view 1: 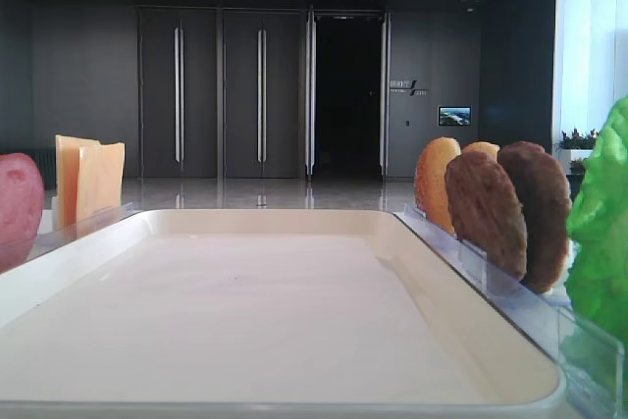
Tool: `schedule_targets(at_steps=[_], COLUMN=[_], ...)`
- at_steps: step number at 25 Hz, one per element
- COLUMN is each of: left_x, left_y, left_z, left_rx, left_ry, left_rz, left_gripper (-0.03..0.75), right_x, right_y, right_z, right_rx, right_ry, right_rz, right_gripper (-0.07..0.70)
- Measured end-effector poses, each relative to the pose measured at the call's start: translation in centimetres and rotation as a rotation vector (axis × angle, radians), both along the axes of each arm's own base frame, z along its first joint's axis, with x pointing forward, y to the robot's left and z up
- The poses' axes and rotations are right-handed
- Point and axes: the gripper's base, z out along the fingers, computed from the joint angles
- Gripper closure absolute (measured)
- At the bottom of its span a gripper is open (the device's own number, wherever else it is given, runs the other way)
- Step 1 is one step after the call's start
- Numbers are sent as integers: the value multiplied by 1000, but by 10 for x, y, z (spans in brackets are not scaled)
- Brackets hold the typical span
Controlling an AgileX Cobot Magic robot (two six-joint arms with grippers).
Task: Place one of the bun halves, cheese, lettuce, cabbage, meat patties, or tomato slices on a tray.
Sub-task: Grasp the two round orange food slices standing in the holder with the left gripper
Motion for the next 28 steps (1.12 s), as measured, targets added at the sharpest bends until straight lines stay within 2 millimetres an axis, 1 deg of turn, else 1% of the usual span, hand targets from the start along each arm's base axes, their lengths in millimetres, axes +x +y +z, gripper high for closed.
schedule_targets(at_steps=[10, 17, 28], left_x=[0, 0, 0], left_y=[0, 1, 2], left_z=[0, 0, 0], left_rx=[1, 9, 24], left_ry=[0, -1, -2], left_rz=[0, 6, 16], left_gripper=[26, 69, 72], right_x=[0, 0, 0], right_y=[0, 0, 0], right_z=[0, 0, 0], right_rx=[0, 0, 0], right_ry=[0, 0, 0], right_rz=[0, 0, 0], right_gripper=[45, 45, 45])
